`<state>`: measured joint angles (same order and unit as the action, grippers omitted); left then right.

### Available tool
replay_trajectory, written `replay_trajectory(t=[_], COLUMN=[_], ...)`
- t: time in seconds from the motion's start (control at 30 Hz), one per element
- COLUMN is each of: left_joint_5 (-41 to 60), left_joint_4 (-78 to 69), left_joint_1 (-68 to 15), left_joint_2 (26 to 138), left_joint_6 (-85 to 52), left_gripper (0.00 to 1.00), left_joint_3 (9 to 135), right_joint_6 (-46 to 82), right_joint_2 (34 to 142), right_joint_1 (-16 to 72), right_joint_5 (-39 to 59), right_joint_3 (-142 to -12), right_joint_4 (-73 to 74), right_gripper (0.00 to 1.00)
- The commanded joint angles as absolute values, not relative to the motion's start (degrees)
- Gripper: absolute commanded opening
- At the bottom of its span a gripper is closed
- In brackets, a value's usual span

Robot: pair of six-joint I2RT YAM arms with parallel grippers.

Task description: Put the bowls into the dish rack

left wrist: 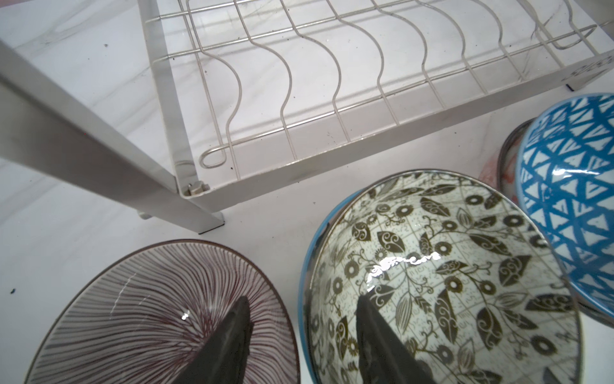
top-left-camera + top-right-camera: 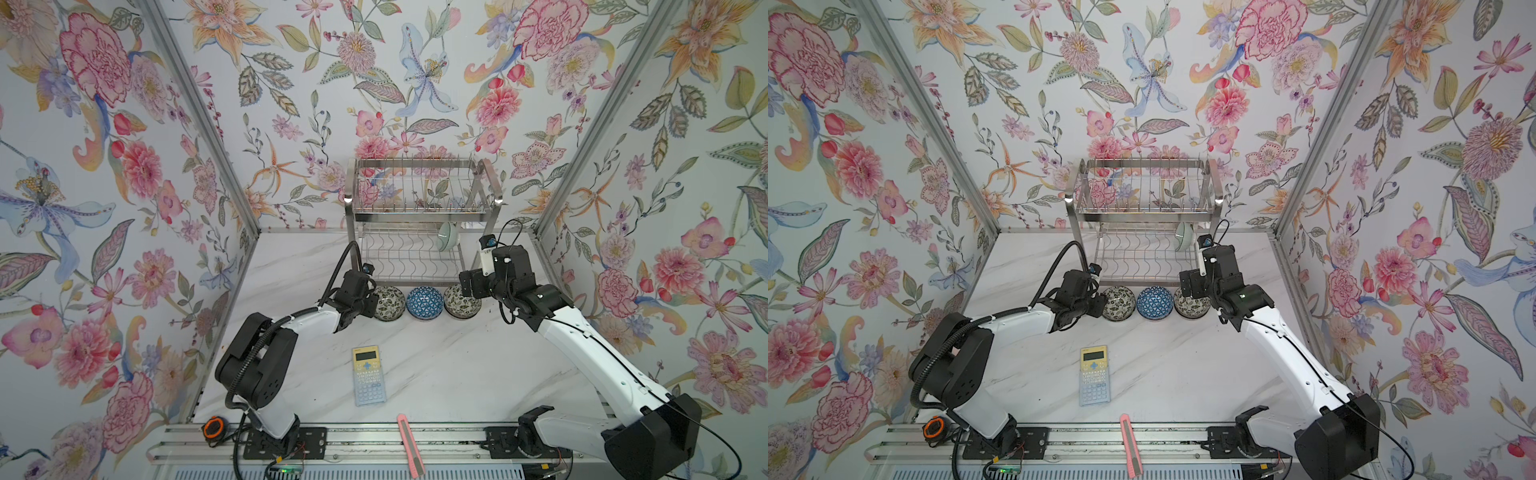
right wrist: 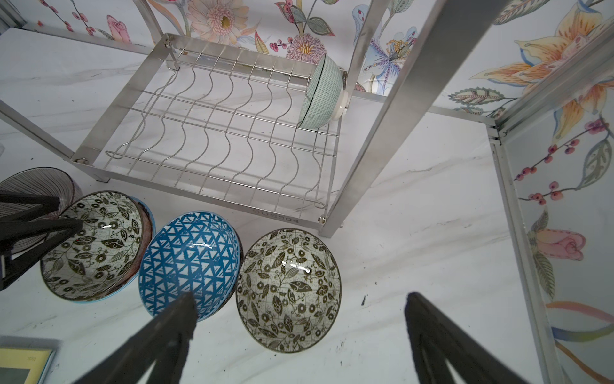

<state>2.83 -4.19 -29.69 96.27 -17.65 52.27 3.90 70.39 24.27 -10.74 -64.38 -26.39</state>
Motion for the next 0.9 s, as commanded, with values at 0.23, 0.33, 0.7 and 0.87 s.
replay_trajectory(t=[0.23,0.33,0.7,0.87], left_joint_5=[4.8,5.0,5.5,5.3], left_joint_4=[-6.0,-6.2,-6.3,-5.9], left_joint_1=[-29.9,-30.0,-29.9,-29.8], left_joint_2=[97.6,97.8,98.0,97.5], left_joint_6=[-18.0,-18.0,-18.1,-17.9], left_gripper=[0.42,0.38,0.25,0.18], left_joint_3=[53.9,54.1,54.3,54.4], right_joint_6=[3.5,3.5,3.5,3.5], right_joint_2=[70.7,70.8,71.0,71.0], right_joint_1=[24.0,24.0,23.9,23.9], right_joint_5=[-10.0,-10.0,-10.0,-10.0], right_joint_3=[-64.9,-64.9,-64.9,-64.8], right_joint_4=[-27.2,-27.3,-27.3,-27.2], right_gripper=[0.99,0.99,0.99,0.99])
